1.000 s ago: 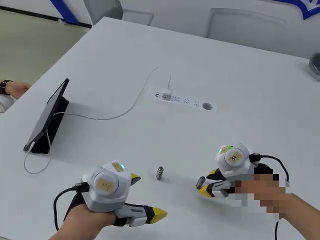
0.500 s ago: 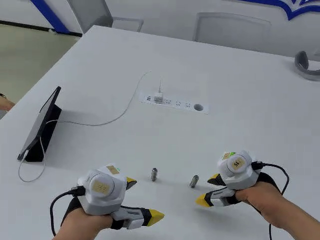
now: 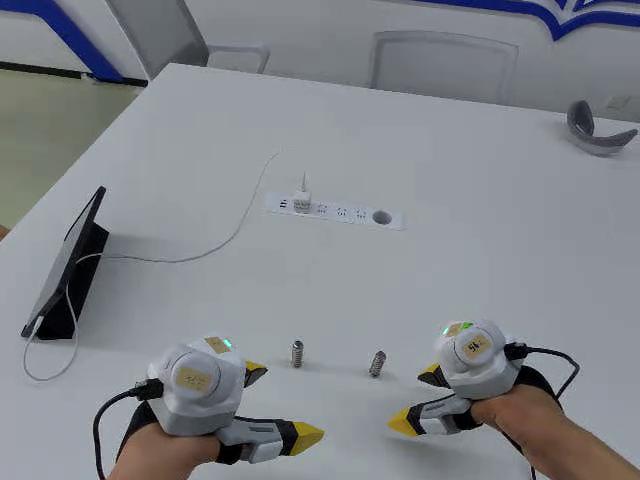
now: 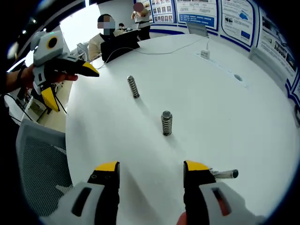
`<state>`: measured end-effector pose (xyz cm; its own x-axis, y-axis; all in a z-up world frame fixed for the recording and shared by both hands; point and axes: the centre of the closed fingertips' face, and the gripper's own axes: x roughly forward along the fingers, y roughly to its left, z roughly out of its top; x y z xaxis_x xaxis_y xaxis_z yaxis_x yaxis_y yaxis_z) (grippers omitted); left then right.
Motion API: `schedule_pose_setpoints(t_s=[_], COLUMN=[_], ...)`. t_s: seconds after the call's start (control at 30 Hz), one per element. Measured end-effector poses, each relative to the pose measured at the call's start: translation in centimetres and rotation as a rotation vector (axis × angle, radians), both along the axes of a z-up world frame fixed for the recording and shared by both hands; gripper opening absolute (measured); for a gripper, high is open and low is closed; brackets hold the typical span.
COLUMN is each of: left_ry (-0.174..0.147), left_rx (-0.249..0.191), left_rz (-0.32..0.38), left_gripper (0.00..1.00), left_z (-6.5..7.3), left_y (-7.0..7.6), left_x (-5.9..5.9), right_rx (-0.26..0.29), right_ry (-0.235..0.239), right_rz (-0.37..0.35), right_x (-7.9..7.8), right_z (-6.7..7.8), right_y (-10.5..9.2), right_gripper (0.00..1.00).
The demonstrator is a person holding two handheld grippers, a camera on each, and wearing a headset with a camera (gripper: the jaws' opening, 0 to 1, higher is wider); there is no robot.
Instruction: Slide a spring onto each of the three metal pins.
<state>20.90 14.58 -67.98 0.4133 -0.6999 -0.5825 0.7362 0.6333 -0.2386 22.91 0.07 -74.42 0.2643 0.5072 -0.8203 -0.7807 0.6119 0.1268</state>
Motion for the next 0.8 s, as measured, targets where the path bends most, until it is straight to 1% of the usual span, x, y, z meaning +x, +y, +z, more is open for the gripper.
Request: schedule_pose_setpoints(t_s=[0.13, 0.23, 0.47, 0.6, 0.73, 0.8], left_ry=[-0.001, 0.001, 0.007, 0.006, 0.010, 0.012], left_rx=[0.001, 0.000, -0.009, -0.011, -0.012, -0.014], left_rz=[-0.008, -0.010, -0.017, -0.015, -0.016, -0.017], left_gripper=[0.72, 0.72, 0.72, 0.72, 0.72, 0.72], left_z=[0.0, -0.1, -0.1, -0.1, -0.2, -0.2], left_y=[-0.4, -0.6, -1.1, -1.2, -1.3, -1.4], left_x=[0.0, 0.1, 0.0, -0.1, -0.3, -0.4], right_rx=[0.015, 0.010, 0.036, 0.074, 0.115, 0.141], right_ry=[0.000, -0.001, -0.017, -0.039, -0.046, -0.059], right_rz=[-0.005, 0.003, -0.040, -0.087, -0.131, -0.166], right_x=[-0.7, -1.3, -1.7, -1.6, -1.8, -1.7], right_z=[0.0, -0.2, 0.1, 0.6, 1.1, 1.5], right_y=[-0.1, -0.3, -1.0, -1.2, -1.3, -1.5], right_gripper=[0.58, 0.59, 0.60, 0.60, 0.60, 0.61])
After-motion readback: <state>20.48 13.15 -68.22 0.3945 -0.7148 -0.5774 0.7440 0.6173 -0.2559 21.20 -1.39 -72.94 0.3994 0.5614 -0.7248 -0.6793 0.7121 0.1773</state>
